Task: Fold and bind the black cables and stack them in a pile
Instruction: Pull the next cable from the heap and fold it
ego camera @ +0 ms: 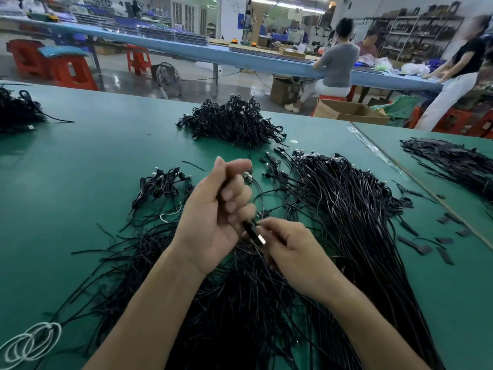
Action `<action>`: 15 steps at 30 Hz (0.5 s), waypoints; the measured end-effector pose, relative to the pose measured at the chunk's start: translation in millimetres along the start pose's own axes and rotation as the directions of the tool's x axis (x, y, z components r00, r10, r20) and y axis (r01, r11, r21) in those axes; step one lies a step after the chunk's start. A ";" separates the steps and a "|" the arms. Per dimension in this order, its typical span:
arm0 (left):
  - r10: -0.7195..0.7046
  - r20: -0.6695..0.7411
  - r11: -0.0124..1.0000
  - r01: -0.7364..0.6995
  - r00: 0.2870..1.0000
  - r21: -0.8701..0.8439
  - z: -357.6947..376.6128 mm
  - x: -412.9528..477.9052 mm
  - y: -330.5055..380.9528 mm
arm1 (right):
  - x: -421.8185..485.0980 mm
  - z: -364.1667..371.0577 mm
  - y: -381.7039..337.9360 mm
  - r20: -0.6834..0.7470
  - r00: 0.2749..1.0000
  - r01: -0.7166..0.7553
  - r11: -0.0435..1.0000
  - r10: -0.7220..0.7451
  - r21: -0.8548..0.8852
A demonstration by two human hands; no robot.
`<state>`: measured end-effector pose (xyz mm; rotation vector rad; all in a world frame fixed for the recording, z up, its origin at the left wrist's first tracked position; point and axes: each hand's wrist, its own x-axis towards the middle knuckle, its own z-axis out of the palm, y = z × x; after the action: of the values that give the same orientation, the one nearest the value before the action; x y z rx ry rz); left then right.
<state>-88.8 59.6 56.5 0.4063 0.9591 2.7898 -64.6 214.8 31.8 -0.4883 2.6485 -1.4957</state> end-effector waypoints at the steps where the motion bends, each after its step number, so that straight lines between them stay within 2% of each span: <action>1: 0.047 -0.045 0.999 -0.046 0.998 0.027 -1.0 1.2 -0.6 | -2.5 0.3 -1.7 0.020 1.000 0.016 0.999 -0.015 -0.039; 3: 0.132 -0.092 0.982 -0.118 0.987 0.149 -3.2 1.6 -2.0 | -8.1 -0.4 -6.8 0.051 0.998 0.044 0.994 -0.039 -0.100; 5: 0.219 -0.076 0.925 -0.182 0.973 0.334 -6.4 0.9 -5.2 | -13.2 -2.7 -12.3 0.060 0.996 0.082 0.984 -0.073 -0.160; 8: 0.362 0.022 0.726 -0.296 0.932 0.620 -8.5 0.1 -10.5 | -18.8 -8.0 -18.6 0.054 0.993 0.114 0.953 -0.103 -0.280; 10: 0.403 0.088 0.571 -0.325 0.911 0.754 -9.3 0.7 -13.1 | -21.5 -10.9 -21.2 0.050 0.991 0.134 0.936 -0.125 -0.326; 13: 0.310 0.190 0.332 -0.293 0.932 0.896 -12.0 -1.3 -13.1 | -20.9 -17.0 -28.2 -0.008 0.982 0.176 0.937 -0.187 -0.302; 15: 0.140 0.205 0.265 -0.237 0.969 0.935 -12.2 -3.1 -10.6 | -17.9 -25.0 -29.4 -0.123 0.969 0.179 0.951 -0.215 -0.250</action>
<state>-88.9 60.2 40.1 0.7882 2.6816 1.8821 -45.6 226.7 67.9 -0.7042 2.9950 -1.3115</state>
